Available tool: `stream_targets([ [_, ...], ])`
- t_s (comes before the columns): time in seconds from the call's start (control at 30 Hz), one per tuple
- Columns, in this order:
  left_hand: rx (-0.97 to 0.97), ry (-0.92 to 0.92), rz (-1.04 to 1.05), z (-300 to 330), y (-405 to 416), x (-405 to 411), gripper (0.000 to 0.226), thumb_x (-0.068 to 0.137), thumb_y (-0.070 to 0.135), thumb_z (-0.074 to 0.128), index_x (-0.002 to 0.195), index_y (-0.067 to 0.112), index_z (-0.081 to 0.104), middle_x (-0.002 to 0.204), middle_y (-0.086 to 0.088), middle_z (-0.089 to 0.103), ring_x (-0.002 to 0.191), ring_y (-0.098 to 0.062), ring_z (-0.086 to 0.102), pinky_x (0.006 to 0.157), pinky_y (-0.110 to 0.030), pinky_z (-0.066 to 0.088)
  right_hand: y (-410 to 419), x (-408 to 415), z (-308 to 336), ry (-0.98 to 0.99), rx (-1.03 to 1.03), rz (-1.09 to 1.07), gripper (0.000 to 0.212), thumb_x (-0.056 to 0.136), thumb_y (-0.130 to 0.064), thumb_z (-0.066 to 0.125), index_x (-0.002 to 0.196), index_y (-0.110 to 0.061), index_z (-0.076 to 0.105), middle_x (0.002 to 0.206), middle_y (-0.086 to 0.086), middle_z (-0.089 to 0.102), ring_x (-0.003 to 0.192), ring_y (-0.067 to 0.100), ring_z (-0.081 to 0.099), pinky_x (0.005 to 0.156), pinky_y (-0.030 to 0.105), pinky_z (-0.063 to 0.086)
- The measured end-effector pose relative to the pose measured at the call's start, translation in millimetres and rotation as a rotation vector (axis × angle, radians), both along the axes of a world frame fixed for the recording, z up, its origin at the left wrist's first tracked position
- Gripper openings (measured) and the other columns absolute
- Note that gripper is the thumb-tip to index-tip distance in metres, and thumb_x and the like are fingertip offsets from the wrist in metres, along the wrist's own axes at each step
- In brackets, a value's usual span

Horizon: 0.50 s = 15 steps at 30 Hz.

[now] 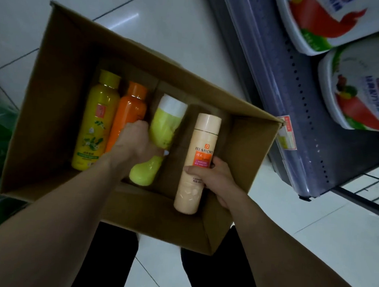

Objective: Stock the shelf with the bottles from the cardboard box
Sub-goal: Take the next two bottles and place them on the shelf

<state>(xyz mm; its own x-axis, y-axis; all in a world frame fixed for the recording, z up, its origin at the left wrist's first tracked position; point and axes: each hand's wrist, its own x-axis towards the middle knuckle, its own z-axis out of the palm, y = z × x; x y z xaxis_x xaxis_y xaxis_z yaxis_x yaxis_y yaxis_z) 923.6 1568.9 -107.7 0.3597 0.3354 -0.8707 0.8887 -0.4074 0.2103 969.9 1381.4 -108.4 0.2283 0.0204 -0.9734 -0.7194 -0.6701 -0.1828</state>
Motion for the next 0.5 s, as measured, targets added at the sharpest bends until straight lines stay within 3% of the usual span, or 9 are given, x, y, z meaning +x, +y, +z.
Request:
stream_targets([
  [0.07,-0.049,-0.018,0.001,20,7,-9,0.065,0.065,0.044,0.083,0.113,0.007,0.060,0.102,-0.010,0.065,0.092,-0.027,0.061,0.074,-0.033,0.048,1,-1,20,0.020,0.018,0.002,0.066,0.063,-0.021,0.083,0.122,-0.019,0.054,0.115,0.003,0.066,0.101,0.020,0.064,0.093,0.043,0.052],
  [0.13,-0.126,-0.037,0.060,50,14,-19,0.068,0.062,0.046,0.083,0.117,0.012,0.061,0.108,-0.007,0.068,0.096,-0.024,0.063,0.079,-0.034,0.052,4,-1,49,0.025,0.036,-0.008,0.062,0.061,-0.023,0.083,0.117,-0.022,0.056,0.112,0.000,0.067,0.100,0.019,0.065,0.094,0.045,0.051],
  [0.2,-0.219,-0.078,0.192,92,19,-25,0.071,0.063,0.036,0.086,0.124,0.013,0.059,0.117,-0.007,0.068,0.106,-0.025,0.064,0.088,-0.039,0.054,9,3,88,0.011,0.061,-0.026,0.056,0.061,-0.021,0.084,0.110,-0.024,0.056,0.107,-0.003,0.067,0.097,0.016,0.064,0.092,0.041,0.052],
  [0.33,-0.282,-0.156,0.292,200,31,-26,0.066,0.061,0.028,0.088,0.120,0.013,0.063,0.106,-0.001,0.070,0.098,-0.019,0.067,0.088,-0.037,0.055,21,21,196,-0.043,0.115,0.016,0.057,0.062,-0.019,0.084,0.113,-0.021,0.059,0.105,-0.003,0.069,0.096,0.015,0.066,0.091,0.039,0.053],
  [0.43,-0.310,-0.205,0.324,299,47,-17,0.081,0.035,0.051,0.090,0.108,0.023,0.066,0.106,0.001,0.072,0.097,-0.019,0.070,0.092,-0.043,0.055,30,39,294,-0.117,0.199,0.078,0.040,0.065,-0.017,0.082,0.098,-0.027,0.062,0.095,-0.005,0.070,0.089,0.011,0.067,0.086,0.034,0.055],
  [0.5,-0.322,-0.274,0.334,362,58,-9,0.093,0.021,0.057,0.088,0.104,0.021,0.069,0.103,0.002,0.075,0.092,-0.017,0.073,0.086,-0.039,0.058,35,51,363,-0.183,0.235,0.116,0.033,0.066,-0.016,0.082,0.086,-0.030,0.061,0.087,-0.010,0.068,0.083,0.008,0.066,0.083,0.033,0.056],
])
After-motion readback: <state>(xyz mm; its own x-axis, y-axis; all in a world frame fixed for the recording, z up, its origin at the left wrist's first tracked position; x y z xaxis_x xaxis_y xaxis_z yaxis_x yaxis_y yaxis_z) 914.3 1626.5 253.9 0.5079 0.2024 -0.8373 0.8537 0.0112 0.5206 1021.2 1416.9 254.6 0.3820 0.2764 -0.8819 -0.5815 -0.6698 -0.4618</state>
